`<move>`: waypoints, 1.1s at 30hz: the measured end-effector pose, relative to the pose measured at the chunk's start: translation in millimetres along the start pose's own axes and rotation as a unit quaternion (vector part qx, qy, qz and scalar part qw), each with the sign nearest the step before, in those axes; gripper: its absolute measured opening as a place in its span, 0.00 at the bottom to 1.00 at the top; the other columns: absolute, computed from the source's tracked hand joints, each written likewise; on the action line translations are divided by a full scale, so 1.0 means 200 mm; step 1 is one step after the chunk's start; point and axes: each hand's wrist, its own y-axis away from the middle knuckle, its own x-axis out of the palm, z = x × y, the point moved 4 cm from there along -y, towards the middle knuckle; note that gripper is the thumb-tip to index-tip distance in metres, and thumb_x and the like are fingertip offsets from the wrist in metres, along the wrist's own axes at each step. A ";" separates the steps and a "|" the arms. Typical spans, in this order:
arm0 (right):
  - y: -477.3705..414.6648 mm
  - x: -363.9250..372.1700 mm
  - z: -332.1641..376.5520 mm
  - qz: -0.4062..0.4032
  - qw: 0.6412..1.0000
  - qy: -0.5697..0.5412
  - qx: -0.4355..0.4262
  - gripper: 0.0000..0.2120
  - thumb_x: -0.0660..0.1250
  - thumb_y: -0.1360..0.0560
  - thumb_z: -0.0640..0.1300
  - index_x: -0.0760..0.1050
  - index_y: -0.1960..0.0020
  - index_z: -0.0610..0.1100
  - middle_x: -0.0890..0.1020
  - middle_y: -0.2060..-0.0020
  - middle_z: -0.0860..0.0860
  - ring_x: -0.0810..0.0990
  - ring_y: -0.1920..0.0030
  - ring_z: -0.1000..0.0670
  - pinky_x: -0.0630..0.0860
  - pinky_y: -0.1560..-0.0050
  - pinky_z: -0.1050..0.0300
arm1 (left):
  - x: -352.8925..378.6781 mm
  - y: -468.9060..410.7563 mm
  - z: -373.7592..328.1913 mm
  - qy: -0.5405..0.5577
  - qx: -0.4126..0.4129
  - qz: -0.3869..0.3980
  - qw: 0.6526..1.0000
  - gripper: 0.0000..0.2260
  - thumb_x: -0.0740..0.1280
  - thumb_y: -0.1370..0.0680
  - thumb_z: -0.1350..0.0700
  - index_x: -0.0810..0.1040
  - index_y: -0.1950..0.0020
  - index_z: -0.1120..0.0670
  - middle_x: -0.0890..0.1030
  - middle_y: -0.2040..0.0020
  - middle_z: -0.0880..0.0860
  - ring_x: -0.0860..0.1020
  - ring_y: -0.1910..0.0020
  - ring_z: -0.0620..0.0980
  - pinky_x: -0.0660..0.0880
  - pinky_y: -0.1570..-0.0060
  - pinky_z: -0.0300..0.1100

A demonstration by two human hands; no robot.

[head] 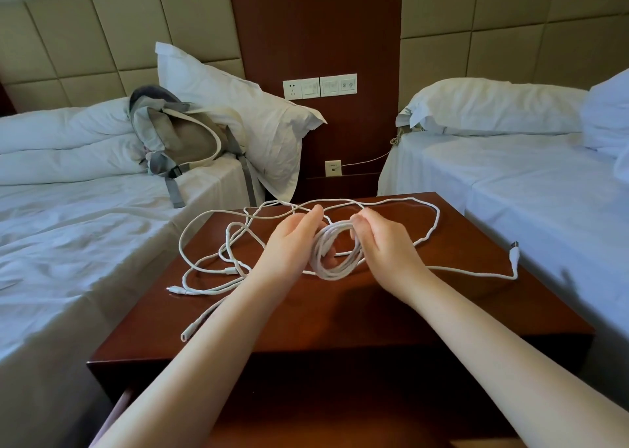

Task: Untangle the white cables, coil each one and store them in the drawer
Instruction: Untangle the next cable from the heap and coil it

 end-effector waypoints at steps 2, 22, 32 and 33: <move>-0.01 -0.04 0.02 -0.039 0.998 -0.031 0.034 0.14 0.51 0.18 0.48 0.70 0.57 0.47 0.74 0.66 0.55 0.74 0.64 0.55 0.71 0.61 0.58 | -0.01 0.02 -0.02 -0.067 0.078 -0.056 0.993 0.12 0.59 0.20 0.48 0.76 0.51 0.55 0.78 0.63 0.48 0.75 0.65 0.41 0.70 0.65 0.28; 0.02 0.00 0.13 -0.098 0.990 -0.092 0.047 0.15 0.52 0.18 0.49 0.72 0.58 0.47 0.73 0.69 0.57 0.74 0.66 0.57 0.69 0.67 0.73 | -0.04 0.08 -0.04 -0.155 0.302 -0.244 0.908 0.10 0.55 0.21 0.54 0.69 0.61 0.54 0.68 0.72 0.44 0.72 0.70 0.39 0.65 0.71 0.29; 0.04 -0.02 0.21 -0.109 0.989 -0.060 -0.078 0.12 0.58 0.19 0.44 0.71 0.61 0.46 0.70 0.75 0.57 0.73 0.72 0.57 0.65 0.75 0.64 | -0.12 0.04 -0.03 -0.184 0.264 -0.284 0.903 0.19 0.57 0.19 0.58 0.61 0.69 0.48 0.65 0.75 0.46 0.68 0.74 0.41 0.63 0.71 0.30; 0.05 0.00 0.22 -0.089 0.990 -0.063 -0.087 0.12 0.58 0.19 0.44 0.72 0.61 0.44 0.71 0.75 0.57 0.73 0.73 0.55 0.64 0.75 0.63 | -0.14 0.04 -0.03 -0.185 0.258 -0.294 0.902 0.19 0.57 0.19 0.58 0.61 0.69 0.49 0.65 0.75 0.46 0.69 0.74 0.40 0.63 0.71 0.30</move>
